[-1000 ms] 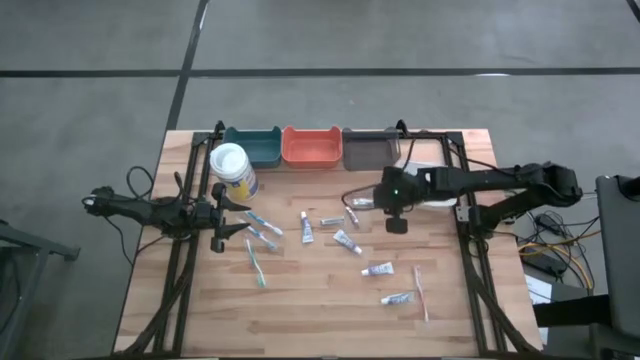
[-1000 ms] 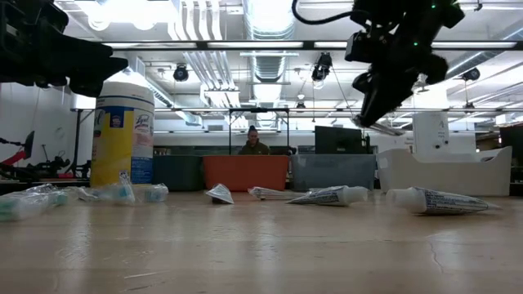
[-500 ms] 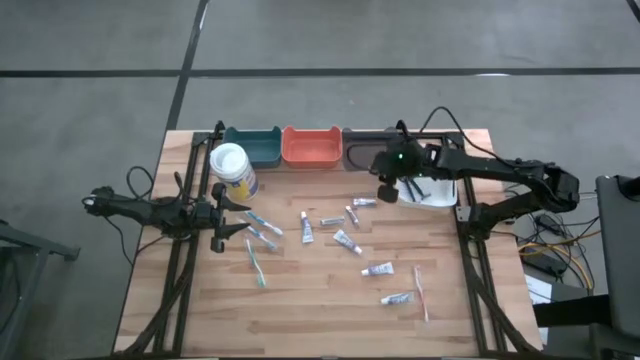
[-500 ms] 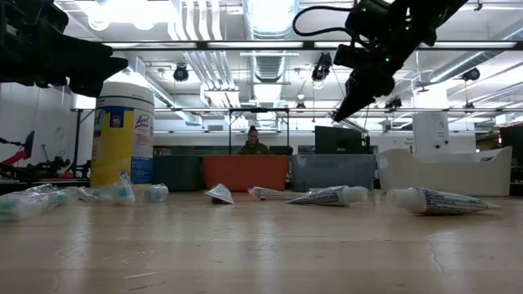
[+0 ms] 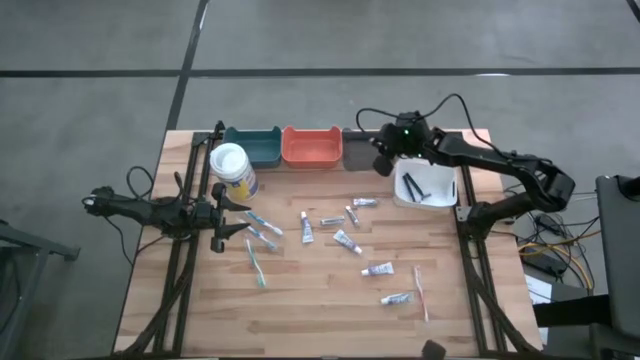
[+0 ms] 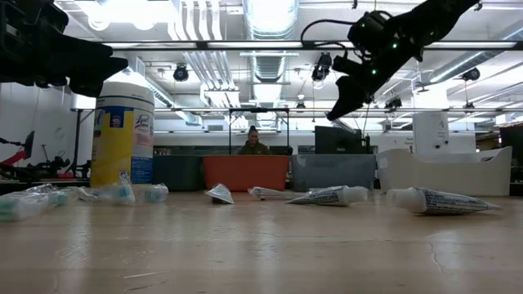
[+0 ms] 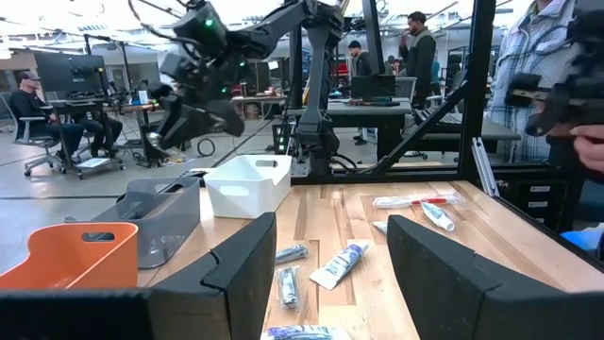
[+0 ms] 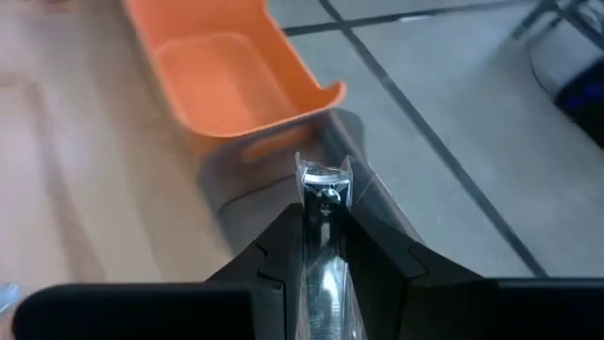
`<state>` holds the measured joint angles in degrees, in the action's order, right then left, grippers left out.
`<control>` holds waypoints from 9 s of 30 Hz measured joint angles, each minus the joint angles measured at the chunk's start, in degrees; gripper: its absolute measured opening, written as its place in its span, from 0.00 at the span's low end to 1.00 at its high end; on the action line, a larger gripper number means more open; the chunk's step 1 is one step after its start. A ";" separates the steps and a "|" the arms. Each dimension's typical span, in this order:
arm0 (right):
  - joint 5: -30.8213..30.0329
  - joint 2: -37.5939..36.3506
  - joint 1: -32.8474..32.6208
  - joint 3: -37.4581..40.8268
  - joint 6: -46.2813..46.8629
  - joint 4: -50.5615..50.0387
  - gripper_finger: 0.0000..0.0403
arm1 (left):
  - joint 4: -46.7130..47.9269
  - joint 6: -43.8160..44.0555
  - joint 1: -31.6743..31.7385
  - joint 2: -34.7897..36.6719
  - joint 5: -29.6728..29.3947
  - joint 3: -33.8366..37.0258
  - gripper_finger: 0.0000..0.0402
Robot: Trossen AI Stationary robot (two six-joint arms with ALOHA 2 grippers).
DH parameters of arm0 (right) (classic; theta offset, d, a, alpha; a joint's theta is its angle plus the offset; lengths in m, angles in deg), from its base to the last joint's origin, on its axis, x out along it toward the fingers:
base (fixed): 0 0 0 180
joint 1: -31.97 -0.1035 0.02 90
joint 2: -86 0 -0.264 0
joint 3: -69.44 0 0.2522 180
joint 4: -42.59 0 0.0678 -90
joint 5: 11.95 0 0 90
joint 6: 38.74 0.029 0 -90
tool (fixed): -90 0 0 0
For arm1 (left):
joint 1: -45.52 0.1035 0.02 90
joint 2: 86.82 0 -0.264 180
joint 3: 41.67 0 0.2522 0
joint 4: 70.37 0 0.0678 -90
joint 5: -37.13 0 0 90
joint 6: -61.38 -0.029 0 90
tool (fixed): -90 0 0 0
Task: Pick & Place Travel size toiletries
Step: Put the nail cutter into the black bin, then move the orange toothbrush to the top middle of the table
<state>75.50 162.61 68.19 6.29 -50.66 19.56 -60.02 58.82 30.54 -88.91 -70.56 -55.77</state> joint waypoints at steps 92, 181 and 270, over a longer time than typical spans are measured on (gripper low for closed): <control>-0.52 9.58 7.84 0.00 23.71 2.86 0.41 | 0.00 0.00 0.01 0.00 0.00 0.00 0.52; -0.74 8.35 -87.10 0.44 80.77 -34.24 0.41 | -0.01 0.00 0.00 0.00 0.02 0.00 0.52; -2.54 24.58 -36.76 2.12 37.20 11.93 0.41 | 0.01 0.02 0.00 -0.02 0.00 0.00 0.52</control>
<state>72.96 187.19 31.43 8.41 -13.46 31.49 -60.02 58.83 30.54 -88.93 -70.56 -55.77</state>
